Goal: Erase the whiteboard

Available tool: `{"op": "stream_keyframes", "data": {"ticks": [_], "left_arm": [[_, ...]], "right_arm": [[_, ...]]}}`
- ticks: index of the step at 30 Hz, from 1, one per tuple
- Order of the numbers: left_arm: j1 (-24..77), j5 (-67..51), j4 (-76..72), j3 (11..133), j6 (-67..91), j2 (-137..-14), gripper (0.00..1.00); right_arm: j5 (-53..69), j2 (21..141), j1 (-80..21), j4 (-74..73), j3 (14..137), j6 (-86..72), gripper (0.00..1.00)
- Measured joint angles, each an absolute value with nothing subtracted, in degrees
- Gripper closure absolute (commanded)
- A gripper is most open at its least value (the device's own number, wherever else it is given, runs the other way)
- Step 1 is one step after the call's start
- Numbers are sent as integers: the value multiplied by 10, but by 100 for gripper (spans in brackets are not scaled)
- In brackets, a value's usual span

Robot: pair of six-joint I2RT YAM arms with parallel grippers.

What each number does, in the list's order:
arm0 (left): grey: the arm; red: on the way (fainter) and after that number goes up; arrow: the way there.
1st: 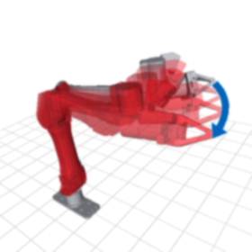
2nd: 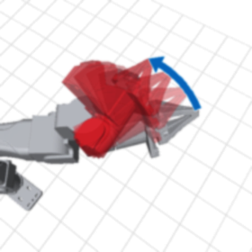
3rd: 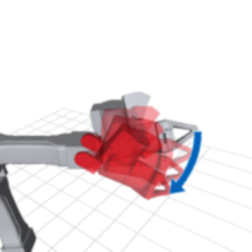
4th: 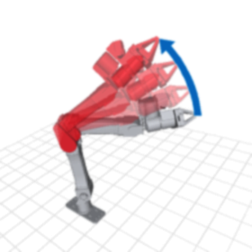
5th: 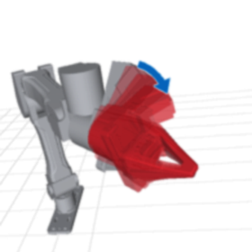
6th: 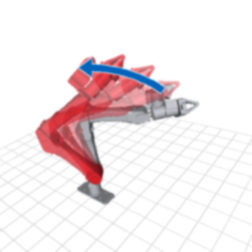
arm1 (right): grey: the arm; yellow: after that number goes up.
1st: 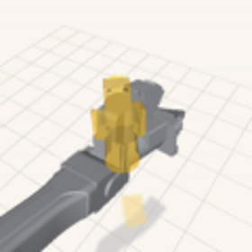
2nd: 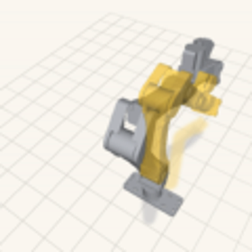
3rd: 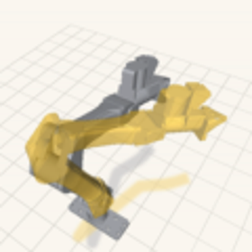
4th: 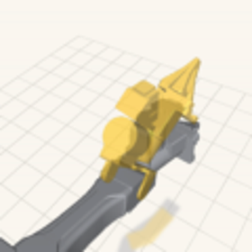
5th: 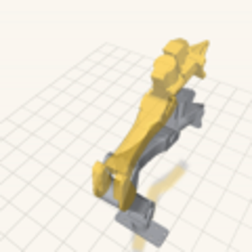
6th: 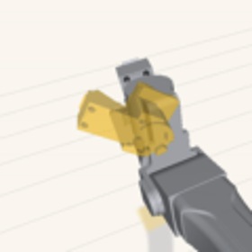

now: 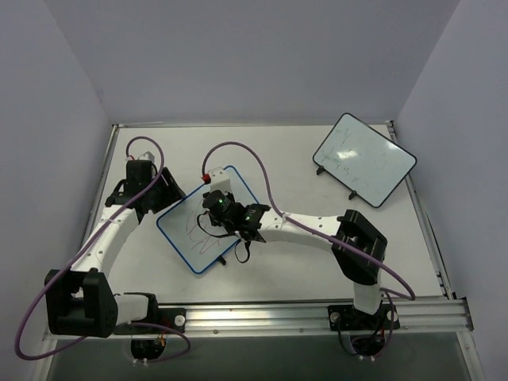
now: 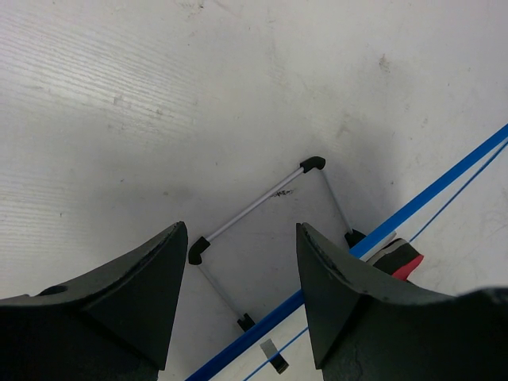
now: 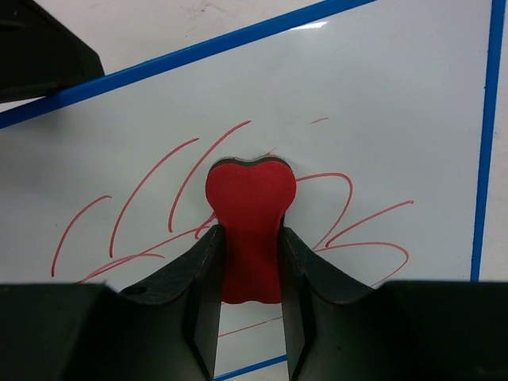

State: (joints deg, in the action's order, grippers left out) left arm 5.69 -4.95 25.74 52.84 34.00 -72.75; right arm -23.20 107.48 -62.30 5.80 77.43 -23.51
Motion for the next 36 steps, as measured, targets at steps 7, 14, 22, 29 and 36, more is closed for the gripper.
{"op": "stream_keyframes", "data": {"ticks": [7, 14, 22, 29, 36], "left_arm": [[58, -48, 257, 528, 338, -727, 35], [60, -46, 256, 528, 338, -724, 35], [63, -46, 256, 528, 338, -723, 35], [66, -45, 255, 528, 338, -722, 35], [67, -43, 255, 528, 337, -719, 35]], "right_arm": [[-232, 1075, -578, 58, 774, -230, 93], [-232, 1074, -528, 58, 774, -221, 93], [-232, 1074, -539, 51, 786, -211, 94], [-232, 1094, -615, 50, 818, -211, 94], [-233, 1111, -665, 47, 835, -214, 94]]}}
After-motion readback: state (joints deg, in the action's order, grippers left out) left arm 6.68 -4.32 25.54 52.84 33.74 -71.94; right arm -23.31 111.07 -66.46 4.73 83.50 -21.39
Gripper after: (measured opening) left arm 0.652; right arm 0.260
